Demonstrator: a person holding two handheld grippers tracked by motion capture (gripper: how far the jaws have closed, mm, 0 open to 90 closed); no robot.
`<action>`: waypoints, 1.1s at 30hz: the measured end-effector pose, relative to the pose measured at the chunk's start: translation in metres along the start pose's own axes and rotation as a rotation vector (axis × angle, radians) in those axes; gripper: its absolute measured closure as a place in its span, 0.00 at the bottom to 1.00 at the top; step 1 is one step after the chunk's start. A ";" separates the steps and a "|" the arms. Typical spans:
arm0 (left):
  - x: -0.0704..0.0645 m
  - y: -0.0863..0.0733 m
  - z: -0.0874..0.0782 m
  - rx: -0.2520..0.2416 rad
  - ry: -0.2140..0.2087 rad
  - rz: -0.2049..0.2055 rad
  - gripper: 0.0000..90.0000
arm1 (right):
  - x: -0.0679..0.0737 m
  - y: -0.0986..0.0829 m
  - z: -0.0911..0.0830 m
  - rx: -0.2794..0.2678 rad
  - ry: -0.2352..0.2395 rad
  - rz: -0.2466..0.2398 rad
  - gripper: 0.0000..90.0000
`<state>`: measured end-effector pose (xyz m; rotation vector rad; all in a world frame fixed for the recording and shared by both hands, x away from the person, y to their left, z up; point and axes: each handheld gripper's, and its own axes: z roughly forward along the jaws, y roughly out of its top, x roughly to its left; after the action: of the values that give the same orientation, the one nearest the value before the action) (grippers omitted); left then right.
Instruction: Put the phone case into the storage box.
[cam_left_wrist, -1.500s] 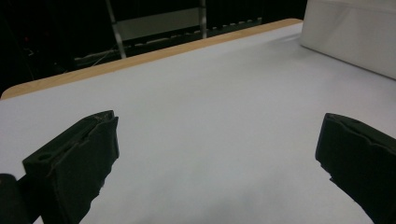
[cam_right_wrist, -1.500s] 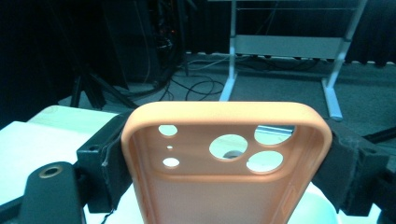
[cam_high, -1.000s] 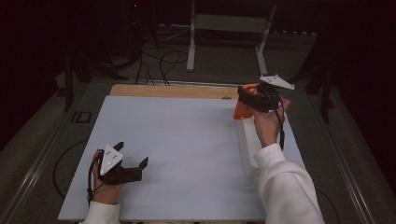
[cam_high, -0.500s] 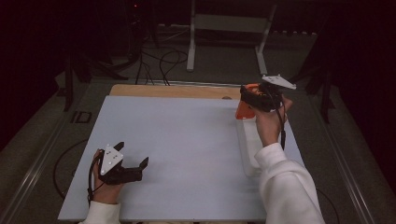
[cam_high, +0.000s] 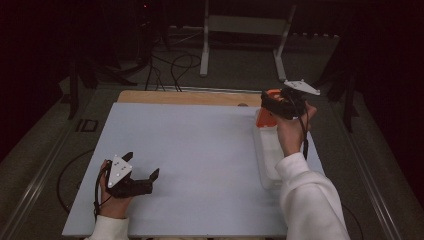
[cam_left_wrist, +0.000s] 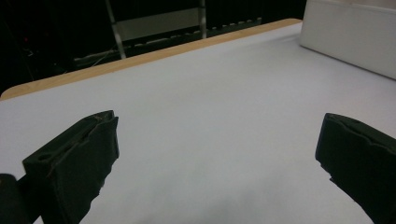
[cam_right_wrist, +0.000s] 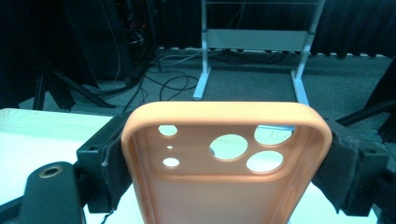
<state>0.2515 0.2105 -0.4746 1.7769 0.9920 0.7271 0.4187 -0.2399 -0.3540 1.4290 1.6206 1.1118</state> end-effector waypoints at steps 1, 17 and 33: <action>0.000 0.000 0.000 0.000 0.000 0.000 0.00 | -0.001 0.000 0.000 0.000 -0.002 0.002 0.18; -0.001 0.000 0.001 0.003 -0.001 0.001 0.00 | -0.009 -0.004 0.009 0.023 -0.051 0.001 0.18; 0.000 0.000 0.000 0.002 0.000 -0.002 0.00 | -0.015 -0.009 0.022 0.041 -0.077 0.002 0.18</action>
<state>0.2516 0.2103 -0.4750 1.7772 0.9941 0.7254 0.4374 -0.2521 -0.3719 1.4820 1.5963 1.0185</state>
